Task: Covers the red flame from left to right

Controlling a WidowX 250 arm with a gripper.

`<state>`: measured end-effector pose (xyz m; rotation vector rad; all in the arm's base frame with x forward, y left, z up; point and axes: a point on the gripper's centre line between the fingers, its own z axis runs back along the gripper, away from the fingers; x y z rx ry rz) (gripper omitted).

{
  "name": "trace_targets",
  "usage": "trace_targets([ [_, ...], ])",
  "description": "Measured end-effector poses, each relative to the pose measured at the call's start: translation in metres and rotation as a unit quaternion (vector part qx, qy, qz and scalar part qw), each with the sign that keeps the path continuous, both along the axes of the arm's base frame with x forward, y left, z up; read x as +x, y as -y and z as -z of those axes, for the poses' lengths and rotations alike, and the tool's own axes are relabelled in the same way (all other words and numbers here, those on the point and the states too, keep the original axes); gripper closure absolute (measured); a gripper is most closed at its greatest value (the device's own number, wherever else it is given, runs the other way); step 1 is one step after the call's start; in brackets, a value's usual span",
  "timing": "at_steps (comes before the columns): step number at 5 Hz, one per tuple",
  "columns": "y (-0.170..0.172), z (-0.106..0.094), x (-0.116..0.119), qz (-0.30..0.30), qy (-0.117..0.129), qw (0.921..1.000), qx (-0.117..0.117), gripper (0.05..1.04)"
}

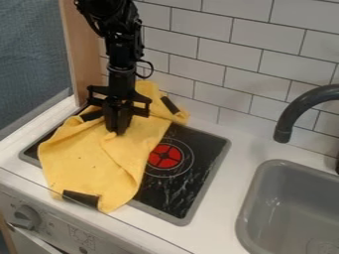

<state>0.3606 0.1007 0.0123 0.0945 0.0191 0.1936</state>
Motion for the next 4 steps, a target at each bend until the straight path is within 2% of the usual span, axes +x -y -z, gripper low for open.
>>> trace_targets([
  [1, -0.0007, 0.0003, 0.0004, -0.002, 0.002, 1.0000, 0.002, 1.022],
  [3, 0.0001, 0.0019, -0.0010, 0.001, 0.001, 1.0000, 0.000, 1.034],
  [4, 0.0068, -0.0035, -0.0067, 0.004, -0.003, 0.9998, -0.017, 1.034],
])
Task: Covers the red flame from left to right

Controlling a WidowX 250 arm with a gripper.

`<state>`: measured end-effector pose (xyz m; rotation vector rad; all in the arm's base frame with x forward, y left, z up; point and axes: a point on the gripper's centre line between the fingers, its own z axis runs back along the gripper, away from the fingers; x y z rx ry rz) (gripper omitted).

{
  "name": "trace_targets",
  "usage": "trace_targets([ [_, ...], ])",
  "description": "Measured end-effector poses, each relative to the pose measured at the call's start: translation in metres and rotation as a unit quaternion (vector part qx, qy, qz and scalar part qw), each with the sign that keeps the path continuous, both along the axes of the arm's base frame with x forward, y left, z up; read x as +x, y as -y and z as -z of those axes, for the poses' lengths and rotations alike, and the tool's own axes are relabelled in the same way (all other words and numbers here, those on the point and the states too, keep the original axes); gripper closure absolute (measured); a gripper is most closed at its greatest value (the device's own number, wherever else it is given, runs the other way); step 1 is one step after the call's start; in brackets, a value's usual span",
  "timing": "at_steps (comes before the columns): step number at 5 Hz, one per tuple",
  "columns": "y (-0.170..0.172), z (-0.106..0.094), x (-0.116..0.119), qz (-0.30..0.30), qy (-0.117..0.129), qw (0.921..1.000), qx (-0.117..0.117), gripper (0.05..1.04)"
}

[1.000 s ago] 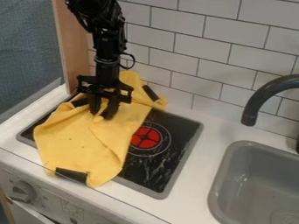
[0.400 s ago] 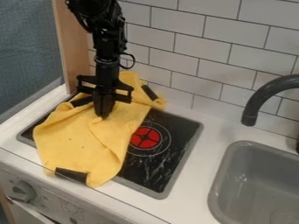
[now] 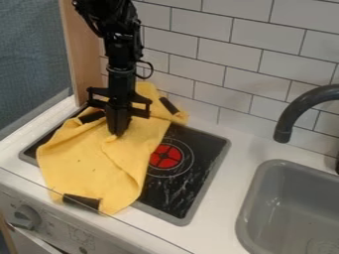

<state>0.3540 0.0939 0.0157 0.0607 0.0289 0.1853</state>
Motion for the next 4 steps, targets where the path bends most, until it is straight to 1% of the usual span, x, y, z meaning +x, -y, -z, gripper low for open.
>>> trace_targets([
  [1, 0.007, -0.021, -0.001, 0.003, 0.014, 0.9997, -0.018, 1.034],
  [2, 0.022, -0.036, -0.003, 0.019, 0.019, 0.9988, -0.040, 1.034],
  [3, 0.046, -0.048, -0.003, 0.050, 0.024, 0.9967, -0.059, 1.034],
  [4, 0.071, -0.055, -0.002, 0.079, 0.030, 0.9932, -0.080, 1.034],
])
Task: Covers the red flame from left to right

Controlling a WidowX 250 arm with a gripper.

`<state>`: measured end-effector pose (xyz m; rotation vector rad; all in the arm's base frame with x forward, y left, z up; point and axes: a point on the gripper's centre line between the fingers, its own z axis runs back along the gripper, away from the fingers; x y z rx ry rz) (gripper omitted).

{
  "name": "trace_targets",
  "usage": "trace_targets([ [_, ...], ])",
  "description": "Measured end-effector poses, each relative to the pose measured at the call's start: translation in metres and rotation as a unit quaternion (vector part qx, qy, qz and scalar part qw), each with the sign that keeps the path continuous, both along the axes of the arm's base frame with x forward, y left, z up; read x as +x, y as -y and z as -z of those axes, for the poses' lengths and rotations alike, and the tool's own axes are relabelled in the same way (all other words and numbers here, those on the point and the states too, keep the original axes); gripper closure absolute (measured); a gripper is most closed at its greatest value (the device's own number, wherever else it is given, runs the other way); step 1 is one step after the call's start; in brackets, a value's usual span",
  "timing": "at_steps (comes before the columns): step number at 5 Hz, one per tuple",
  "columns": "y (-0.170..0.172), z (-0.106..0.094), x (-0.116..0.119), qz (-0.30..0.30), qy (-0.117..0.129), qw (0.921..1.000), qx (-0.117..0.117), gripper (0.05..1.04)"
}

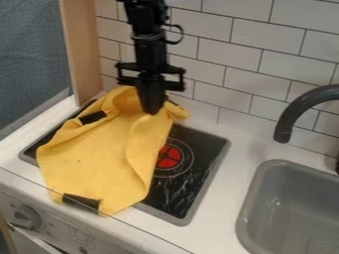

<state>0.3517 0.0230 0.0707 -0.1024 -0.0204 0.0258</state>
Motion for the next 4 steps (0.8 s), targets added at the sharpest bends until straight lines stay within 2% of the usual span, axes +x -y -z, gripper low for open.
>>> trace_targets([
  [2, 0.048, -0.004, 0.001, 0.063, -0.003, 0.9978, -0.018, 1.034],
  [3, 0.070, -0.003, 0.003, 0.091, -0.002, 0.9957, -0.015, 1.034],
  [4, 0.082, 0.012, 0.004, 0.107, -0.020, 0.9941, -0.008, 1.034],
])
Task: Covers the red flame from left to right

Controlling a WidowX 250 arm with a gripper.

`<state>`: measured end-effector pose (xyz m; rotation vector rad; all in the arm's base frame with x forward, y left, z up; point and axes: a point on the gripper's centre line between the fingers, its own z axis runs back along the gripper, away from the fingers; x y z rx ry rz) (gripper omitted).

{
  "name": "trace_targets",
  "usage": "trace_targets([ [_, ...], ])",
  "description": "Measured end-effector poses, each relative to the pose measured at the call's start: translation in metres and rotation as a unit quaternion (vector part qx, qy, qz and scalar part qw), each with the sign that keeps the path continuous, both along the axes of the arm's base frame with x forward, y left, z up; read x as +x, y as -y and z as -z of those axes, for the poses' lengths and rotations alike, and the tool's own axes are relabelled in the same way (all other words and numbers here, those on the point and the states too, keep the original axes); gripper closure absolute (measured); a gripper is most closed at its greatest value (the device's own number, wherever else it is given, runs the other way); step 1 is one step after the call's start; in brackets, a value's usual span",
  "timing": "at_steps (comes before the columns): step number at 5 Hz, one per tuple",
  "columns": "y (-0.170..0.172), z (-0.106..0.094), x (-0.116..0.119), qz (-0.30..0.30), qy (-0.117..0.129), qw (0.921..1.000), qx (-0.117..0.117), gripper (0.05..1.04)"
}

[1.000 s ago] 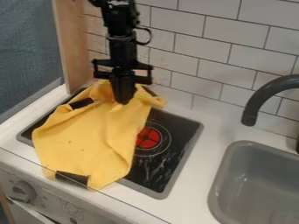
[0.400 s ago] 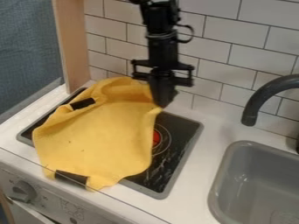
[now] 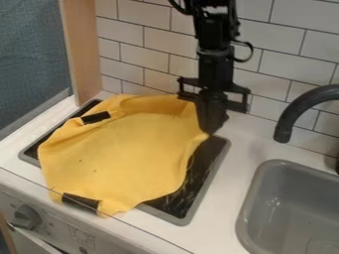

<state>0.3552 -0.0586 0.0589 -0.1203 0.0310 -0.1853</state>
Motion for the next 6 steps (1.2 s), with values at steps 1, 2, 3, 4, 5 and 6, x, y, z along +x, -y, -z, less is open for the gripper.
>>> trace_targets([
  [1, 0.013, 0.017, -0.001, 0.020, -0.015, 0.9996, 0.012, 1.034],
  [2, 0.017, 0.033, 0.001, 0.025, -0.023, 0.9992, 0.019, 1.034],
  [3, 0.017, 0.040, 0.008, 0.022, -0.004, 0.9994, 0.027, 1.014],
  [4, 0.019, 0.040, 0.008, 0.023, -0.003, 0.9994, 0.025, 0.863],
  [5, 0.019, 0.041, 0.007, 0.025, -0.005, 0.9994, 0.024, 0.602],
  [6, 0.019, 0.044, 0.002, 0.025, -0.013, 0.9994, 0.021, 0.292],
])
